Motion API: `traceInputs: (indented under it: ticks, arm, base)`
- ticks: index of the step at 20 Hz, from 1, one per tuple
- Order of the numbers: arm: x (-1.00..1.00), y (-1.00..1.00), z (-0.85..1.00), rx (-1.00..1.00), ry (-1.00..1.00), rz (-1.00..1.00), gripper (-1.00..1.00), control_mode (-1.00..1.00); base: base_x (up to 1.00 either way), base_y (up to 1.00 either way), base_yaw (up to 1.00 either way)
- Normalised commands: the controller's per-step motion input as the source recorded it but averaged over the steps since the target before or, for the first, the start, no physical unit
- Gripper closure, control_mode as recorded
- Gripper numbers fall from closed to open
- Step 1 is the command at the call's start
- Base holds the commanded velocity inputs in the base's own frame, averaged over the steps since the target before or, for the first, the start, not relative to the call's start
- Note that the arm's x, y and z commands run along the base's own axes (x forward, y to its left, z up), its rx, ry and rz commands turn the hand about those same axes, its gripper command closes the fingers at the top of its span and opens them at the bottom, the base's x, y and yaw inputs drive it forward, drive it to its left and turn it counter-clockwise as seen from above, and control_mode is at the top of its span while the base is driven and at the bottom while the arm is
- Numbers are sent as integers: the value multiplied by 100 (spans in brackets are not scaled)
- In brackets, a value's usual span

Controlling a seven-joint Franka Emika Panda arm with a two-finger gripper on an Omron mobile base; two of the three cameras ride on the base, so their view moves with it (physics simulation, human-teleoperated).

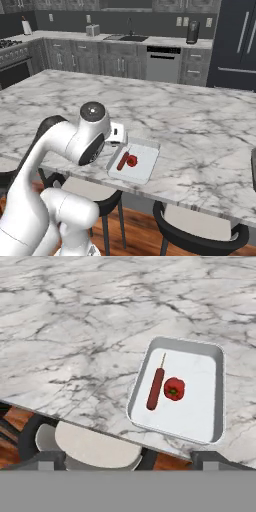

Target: Place one cooked food and one vegetable from the large plate to each tupperware container.

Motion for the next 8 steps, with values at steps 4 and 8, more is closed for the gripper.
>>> traceInputs:
  ticks: [4,8]
  arm:
    - [-94,44,97,7,-17,0,-100,-100]
    - [-85,30,100,7,-15,0,-100,-100]
  base:
    - [0,0,0]
    - [0,0,0]
